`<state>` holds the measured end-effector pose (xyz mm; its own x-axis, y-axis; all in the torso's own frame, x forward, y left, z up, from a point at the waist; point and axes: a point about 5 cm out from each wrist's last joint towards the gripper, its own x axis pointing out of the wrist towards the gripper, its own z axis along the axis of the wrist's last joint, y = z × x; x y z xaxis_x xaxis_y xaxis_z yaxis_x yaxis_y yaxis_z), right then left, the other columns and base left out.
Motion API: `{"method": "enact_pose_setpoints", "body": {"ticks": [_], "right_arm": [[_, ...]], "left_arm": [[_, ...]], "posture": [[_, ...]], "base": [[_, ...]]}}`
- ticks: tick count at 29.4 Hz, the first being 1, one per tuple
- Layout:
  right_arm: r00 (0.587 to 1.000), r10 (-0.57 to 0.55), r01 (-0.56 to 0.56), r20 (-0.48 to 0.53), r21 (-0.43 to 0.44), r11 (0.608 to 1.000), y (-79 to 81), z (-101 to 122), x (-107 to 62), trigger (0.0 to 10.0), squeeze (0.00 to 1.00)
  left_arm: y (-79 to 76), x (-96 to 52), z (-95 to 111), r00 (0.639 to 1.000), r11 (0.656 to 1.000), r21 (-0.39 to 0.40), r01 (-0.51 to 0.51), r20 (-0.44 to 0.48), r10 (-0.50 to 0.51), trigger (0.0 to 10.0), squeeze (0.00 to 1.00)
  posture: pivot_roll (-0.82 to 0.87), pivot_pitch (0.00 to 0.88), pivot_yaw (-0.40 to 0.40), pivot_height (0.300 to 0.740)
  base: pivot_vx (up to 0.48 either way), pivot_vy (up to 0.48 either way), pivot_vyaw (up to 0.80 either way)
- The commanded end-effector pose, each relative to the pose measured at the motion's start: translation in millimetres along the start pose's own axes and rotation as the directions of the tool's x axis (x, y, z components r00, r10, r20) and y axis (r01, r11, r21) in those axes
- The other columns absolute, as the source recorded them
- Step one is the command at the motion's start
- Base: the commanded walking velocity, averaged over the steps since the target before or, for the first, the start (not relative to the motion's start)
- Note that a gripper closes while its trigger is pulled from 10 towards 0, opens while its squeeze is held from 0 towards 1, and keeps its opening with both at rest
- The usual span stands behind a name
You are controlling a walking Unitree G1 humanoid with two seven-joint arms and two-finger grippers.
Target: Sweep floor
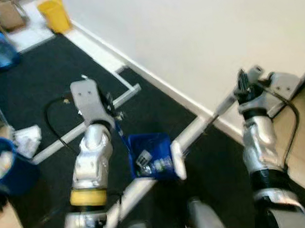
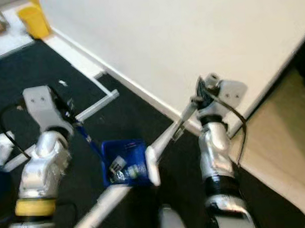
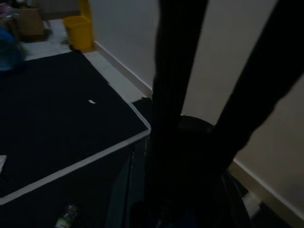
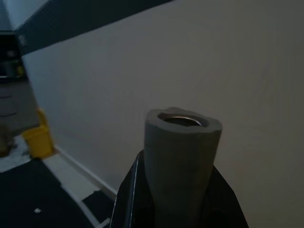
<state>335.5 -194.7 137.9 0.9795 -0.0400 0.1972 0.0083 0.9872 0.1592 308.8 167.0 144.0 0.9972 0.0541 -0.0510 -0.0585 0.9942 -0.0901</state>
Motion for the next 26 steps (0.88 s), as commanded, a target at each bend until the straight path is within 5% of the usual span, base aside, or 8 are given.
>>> {"method": "enact_pose_setpoints", "body": {"ticks": [1, 26], "right_arm": [[1.0, 0.005, -0.005, 0.029, 0.0, 1.0, 2.6, 4.4, 2.0, 10.0, 0.0], [1.0, -0.005, 0.004, 0.018, 0.02, 1.0, 1.7, 0.9, 0.5, 10.0, 0.0]], "left_arm": [[-3.9, -0.5, 8.7, 0.998, 0.999, -0.027, 0.027, 0.052, -0.025, 10.0, 0.0], [-3.4, -2.5, 6.9, 0.999, 0.999, -0.026, 0.026, 0.045, -0.025, 10.0, 0.0]], "posture": [[0.05, 0.041, -0.004, 0.74], [0.06, 0.05, -0.002, 0.74]], "base": [[0.48, 0.0, 0.0], [0.48, 0.0, 0.09]]}}
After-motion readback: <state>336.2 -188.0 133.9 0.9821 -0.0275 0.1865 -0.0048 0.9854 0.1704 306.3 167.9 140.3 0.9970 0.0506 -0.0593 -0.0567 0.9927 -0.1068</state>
